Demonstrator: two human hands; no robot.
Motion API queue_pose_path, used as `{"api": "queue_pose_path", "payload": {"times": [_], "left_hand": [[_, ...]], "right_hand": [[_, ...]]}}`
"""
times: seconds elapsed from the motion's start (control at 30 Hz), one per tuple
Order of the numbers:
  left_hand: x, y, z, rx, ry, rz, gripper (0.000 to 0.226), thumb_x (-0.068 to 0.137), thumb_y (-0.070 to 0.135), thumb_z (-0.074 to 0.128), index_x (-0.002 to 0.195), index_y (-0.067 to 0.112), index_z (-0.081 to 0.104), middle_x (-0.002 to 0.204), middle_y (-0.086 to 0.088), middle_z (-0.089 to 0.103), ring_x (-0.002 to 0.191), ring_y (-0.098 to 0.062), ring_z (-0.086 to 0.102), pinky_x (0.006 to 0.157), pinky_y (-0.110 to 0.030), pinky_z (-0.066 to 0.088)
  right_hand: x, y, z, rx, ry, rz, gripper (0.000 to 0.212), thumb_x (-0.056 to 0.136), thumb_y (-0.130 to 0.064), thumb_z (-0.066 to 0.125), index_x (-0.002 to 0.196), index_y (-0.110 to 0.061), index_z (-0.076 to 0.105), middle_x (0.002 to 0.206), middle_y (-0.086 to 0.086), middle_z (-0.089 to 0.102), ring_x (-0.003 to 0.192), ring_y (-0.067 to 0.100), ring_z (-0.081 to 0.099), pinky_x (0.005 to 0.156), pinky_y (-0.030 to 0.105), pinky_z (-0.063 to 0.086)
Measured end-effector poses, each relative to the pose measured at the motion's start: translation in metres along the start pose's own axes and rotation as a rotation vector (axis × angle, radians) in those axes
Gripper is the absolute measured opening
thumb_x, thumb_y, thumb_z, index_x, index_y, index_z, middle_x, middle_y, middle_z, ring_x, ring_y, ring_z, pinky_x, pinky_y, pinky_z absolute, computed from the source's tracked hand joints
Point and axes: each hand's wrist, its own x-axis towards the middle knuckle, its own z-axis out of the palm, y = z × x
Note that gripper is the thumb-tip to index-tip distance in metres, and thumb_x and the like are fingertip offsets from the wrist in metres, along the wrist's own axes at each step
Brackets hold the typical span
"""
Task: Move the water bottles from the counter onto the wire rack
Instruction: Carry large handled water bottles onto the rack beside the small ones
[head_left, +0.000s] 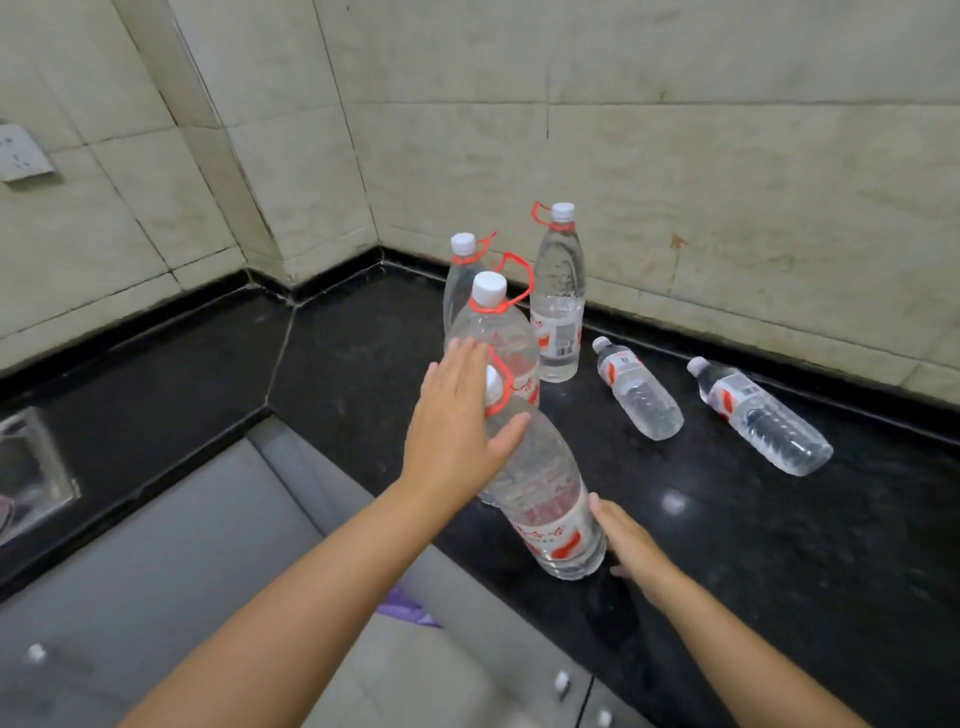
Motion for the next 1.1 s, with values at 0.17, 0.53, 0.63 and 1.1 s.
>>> {"api": "queue_pose_path", "payload": {"times": [0.17,0.53,0.63,1.1], "left_hand": [[-0.037,-0.064,-0.019,-0.124,-0.114,-0.132,0.119,0.061,0.030,0.083,0.145,0.005,0.002,0.155,-0.009,0.009,0.143,-0.018,0.009,0.115,-0.025,0.005],[-0.124,-0.186,0.029,-0.539,0.055,-0.778,0.060,0.057,0.000,0.084,0.100,0.006,0.043,0.085,-0.008,0.050,0.075,-0.021,0.049,0.060,-0.015,0.041],[-0.150,-0.192,0.058,-0.610,-0.020,-0.897,0.054,0.061,0.000,0.082,0.103,-0.003,0.048,0.081,-0.013,0.056,0.060,-0.005,0.053,0.053,-0.005,0.042],[-0.154,-0.191,0.072,-0.579,0.019,-0.923,0.047,0.064,0.020,0.083,0.094,0.012,0.048,0.086,-0.010,0.053,0.080,-0.023,0.050,0.071,-0.029,0.039]], "right_hand": [[0.010,0.013,0.034,0.259,0.063,0.062,0.042,0.092,-0.043,0.044,0.130,-0.025,0.040,0.132,-0.001,0.049,0.114,0.018,0.049,0.084,0.033,0.043],[0.015,0.022,0.087,0.213,0.368,-0.160,0.071,0.072,-0.007,0.075,0.133,-0.025,0.043,0.134,0.003,0.048,0.122,0.022,0.048,0.105,0.043,0.039],[0.012,0.024,0.084,0.087,0.446,-0.152,0.075,0.069,-0.008,0.078,0.133,-0.026,0.043,0.139,0.010,0.042,0.125,0.027,0.045,0.105,0.046,0.039],[-0.012,0.040,0.073,-0.071,0.419,-0.170,0.099,0.057,-0.008,0.085,0.139,-0.017,0.032,0.142,0.011,0.038,0.129,0.026,0.041,0.108,0.046,0.036]]}}
